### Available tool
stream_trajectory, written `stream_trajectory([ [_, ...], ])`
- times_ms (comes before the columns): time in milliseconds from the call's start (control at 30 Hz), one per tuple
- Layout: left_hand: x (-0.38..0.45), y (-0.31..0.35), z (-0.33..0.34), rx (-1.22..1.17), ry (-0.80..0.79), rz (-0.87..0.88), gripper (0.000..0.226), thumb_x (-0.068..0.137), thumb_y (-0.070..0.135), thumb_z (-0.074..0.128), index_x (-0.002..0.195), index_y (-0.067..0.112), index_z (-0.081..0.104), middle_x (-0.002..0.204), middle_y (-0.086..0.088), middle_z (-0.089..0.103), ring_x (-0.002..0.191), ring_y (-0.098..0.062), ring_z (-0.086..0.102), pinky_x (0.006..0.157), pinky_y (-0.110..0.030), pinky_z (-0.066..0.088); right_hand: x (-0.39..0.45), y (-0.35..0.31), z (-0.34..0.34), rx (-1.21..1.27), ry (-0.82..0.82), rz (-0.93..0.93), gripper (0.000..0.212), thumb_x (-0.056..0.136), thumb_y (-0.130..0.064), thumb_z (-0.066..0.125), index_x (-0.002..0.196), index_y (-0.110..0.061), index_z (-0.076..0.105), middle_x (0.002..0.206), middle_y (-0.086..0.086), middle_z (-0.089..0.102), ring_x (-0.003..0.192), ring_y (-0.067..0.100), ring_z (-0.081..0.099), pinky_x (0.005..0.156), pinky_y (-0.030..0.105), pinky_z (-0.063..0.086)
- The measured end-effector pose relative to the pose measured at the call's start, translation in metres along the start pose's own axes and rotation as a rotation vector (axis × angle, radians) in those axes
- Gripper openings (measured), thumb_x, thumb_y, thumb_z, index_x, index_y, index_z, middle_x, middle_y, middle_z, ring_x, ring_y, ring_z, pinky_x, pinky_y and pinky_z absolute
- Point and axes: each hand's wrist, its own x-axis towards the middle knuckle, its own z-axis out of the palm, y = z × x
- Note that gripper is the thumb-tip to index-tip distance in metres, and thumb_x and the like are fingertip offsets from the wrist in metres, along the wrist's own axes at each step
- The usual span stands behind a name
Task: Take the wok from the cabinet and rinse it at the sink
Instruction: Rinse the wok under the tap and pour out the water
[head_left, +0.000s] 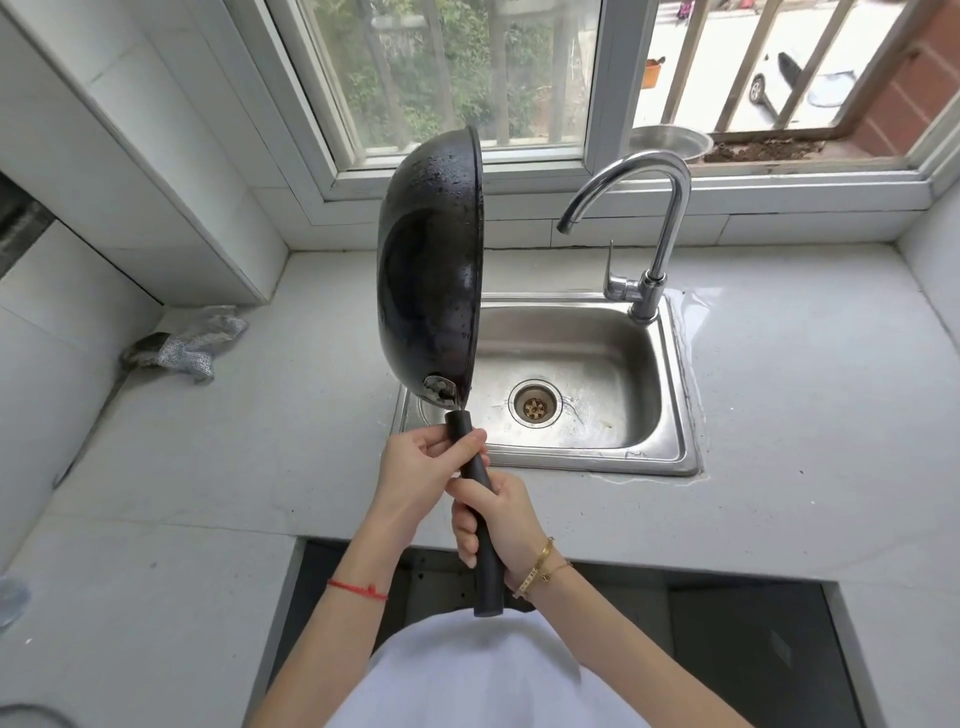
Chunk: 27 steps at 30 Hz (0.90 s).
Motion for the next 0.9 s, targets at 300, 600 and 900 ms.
stream_trajectory([
  [300,0.002,0.005,-0.003,0.009,0.013,0.007,0.017,0.081,0.021,0.078,0.086,0.005,0.076,0.078,-0.007,0.078,0.075,-0.019,0.076,0.068,-0.019,0.056,0.002,-0.005,0.003,0.026,-0.019,0.012,0.036,0.094,-0.008,0.056,0.058,-0.011,0.051,0.043,0.002,0.048,0.030,0.013,0.044,0.033,0.019,0.040],
  [600,0.006,0.005,-0.006,0.019,0.013,0.007,0.017,0.082,0.021,0.077,0.087,0.005,0.077,0.078,-0.007,0.078,0.077,-0.020,0.076,0.071,-0.022,0.058,0.007,-0.005,0.006,0.023,-0.022,0.011,0.040,0.094,-0.008,0.056,0.055,-0.013,0.053,0.043,0.002,0.048,0.030,0.013,0.044,0.033,0.020,0.040],
  [900,0.011,0.005,-0.010,0.013,0.020,0.025,0.019,0.082,0.022,0.077,0.090,0.005,0.077,0.080,-0.007,0.078,0.079,-0.019,0.076,0.070,-0.020,0.057,0.012,-0.007,0.007,0.032,-0.053,-0.012,0.032,0.095,-0.007,0.056,0.063,-0.010,0.051,0.044,0.002,0.048,0.030,0.013,0.045,0.033,0.020,0.041],
])
